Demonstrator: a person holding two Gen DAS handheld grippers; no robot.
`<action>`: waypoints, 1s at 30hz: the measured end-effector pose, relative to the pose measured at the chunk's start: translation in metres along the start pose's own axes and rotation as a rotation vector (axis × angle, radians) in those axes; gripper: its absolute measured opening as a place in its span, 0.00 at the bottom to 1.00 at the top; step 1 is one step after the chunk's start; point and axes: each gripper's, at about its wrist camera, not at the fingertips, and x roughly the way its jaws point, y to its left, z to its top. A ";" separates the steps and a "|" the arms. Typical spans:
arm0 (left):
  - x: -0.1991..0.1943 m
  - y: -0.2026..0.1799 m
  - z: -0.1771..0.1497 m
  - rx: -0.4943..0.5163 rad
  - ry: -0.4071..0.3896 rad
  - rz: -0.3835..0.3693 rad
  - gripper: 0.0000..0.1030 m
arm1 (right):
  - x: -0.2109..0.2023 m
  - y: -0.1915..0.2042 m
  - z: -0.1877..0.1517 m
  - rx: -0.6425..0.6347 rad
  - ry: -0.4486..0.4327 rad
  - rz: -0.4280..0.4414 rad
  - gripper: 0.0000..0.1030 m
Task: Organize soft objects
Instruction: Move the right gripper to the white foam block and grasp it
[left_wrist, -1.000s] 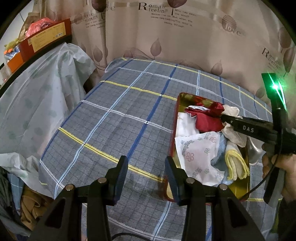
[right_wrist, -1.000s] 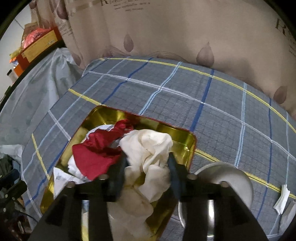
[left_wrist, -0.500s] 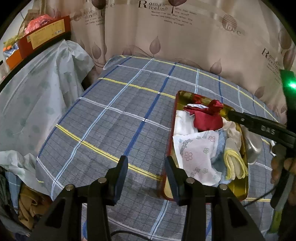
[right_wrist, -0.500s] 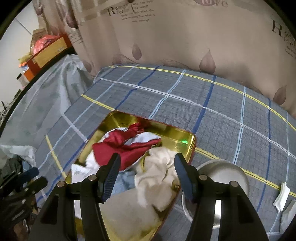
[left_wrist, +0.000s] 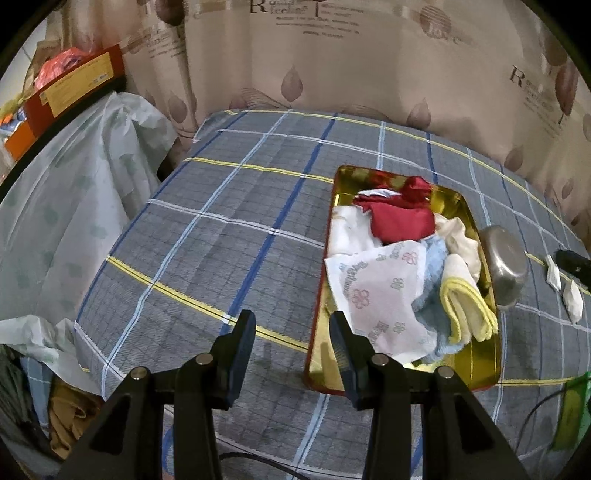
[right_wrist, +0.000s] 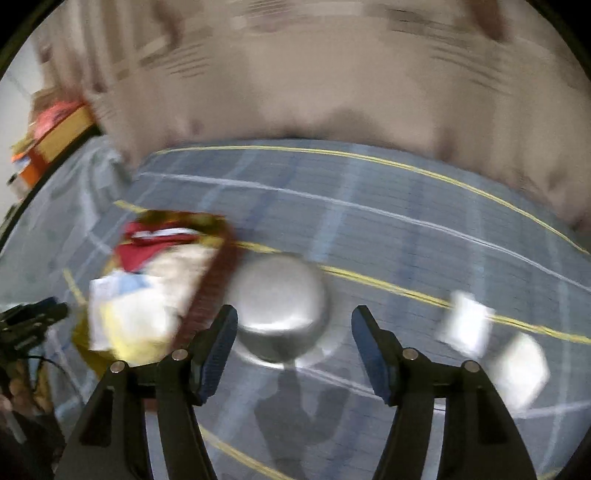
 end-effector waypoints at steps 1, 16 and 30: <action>0.000 -0.002 0.000 0.006 0.000 -0.001 0.41 | -0.005 -0.020 -0.001 0.027 0.000 -0.033 0.64; 0.005 -0.033 -0.004 0.077 0.033 -0.030 0.41 | -0.004 -0.190 -0.044 0.420 0.141 -0.247 0.88; 0.003 -0.115 0.003 0.229 0.048 -0.113 0.41 | 0.026 -0.219 -0.051 0.554 0.173 -0.351 0.90</action>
